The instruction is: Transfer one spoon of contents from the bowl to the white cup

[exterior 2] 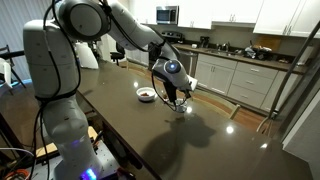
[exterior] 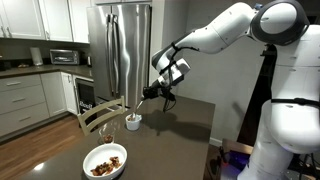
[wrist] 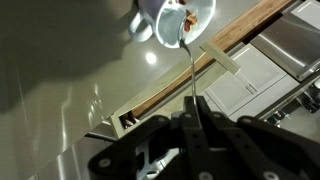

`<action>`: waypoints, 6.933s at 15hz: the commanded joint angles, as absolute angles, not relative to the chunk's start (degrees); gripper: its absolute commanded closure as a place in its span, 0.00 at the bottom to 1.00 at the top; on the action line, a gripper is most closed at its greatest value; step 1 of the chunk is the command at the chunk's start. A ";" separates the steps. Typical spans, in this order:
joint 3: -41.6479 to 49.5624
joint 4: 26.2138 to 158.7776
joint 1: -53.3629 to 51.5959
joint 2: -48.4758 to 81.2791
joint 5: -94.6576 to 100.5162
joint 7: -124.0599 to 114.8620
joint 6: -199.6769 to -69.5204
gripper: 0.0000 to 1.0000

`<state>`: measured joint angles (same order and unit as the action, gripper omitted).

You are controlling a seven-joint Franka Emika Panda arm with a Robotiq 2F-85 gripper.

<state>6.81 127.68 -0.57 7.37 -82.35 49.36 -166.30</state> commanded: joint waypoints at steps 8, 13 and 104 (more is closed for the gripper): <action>6.84 131.55 -1.89 4.77 -72.78 45.55 -171.81 0.96; 6.74 131.62 -2.36 4.02 -69.01 43.24 -173.09 0.97; -8.82 140.74 -7.24 4.37 -85.78 48.53 -167.86 0.00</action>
